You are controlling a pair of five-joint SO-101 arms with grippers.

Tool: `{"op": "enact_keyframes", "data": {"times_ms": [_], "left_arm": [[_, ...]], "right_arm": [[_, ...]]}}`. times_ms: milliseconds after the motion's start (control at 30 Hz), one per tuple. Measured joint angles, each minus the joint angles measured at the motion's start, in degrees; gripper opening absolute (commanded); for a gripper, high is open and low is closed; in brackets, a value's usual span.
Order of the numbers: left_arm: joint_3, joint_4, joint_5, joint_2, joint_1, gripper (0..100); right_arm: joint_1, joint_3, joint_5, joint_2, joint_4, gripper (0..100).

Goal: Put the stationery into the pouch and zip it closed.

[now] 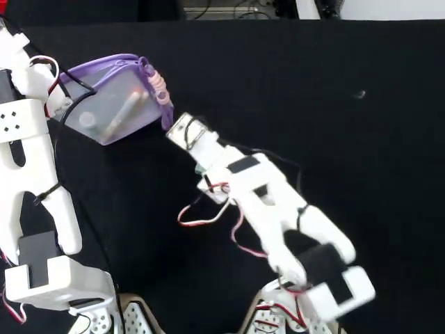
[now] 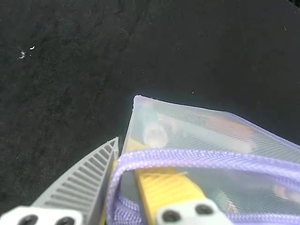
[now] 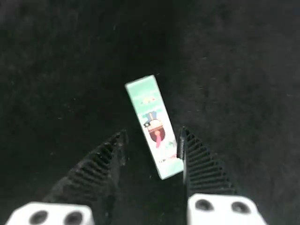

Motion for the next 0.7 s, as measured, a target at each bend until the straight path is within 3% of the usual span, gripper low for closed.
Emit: {"op": "enact_keyframes", "data": {"times_ms": [433,633,700], "left_arm": [[0.00,0.00,0.00,0.00,0.00,3],[0.00,0.00,0.00,0.00,0.00,3],[0.00,0.00,0.00,0.00,0.00,3]], "right_arm": [[0.00,-10.81,2.29,10.64,8.44,16.5],[0.00,-16.00,2.29,14.33,12.22,0.7],[0.00,-16.62,2.29,14.33,12.57,2.6]]}}
